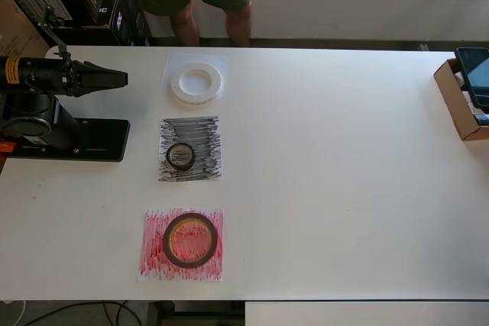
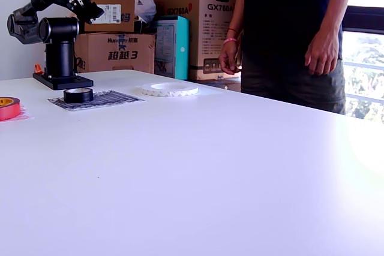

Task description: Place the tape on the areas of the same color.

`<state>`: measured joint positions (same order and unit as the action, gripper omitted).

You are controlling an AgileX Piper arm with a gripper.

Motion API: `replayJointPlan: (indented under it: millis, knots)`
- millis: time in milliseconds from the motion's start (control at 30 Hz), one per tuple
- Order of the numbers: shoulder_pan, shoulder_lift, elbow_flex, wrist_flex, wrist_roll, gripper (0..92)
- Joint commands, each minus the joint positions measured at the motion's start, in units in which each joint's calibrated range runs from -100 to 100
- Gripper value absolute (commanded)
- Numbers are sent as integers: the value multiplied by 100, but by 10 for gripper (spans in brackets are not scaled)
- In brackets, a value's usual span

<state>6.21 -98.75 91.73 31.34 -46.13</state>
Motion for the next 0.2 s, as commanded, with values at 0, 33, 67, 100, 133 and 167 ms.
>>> replayJointPlan:
  millis: [0, 33, 67, 100, 133, 167]
  knots:
    - [12, -41, -9, 43, 13, 723]
    - [12, -41, -9, 43, 13, 723]
    - [12, -41, -9, 43, 13, 723]
    - [12, -41, -9, 43, 13, 723]
    - [12, -41, -9, 43, 13, 723]
    - [12, -41, -9, 43, 13, 723]
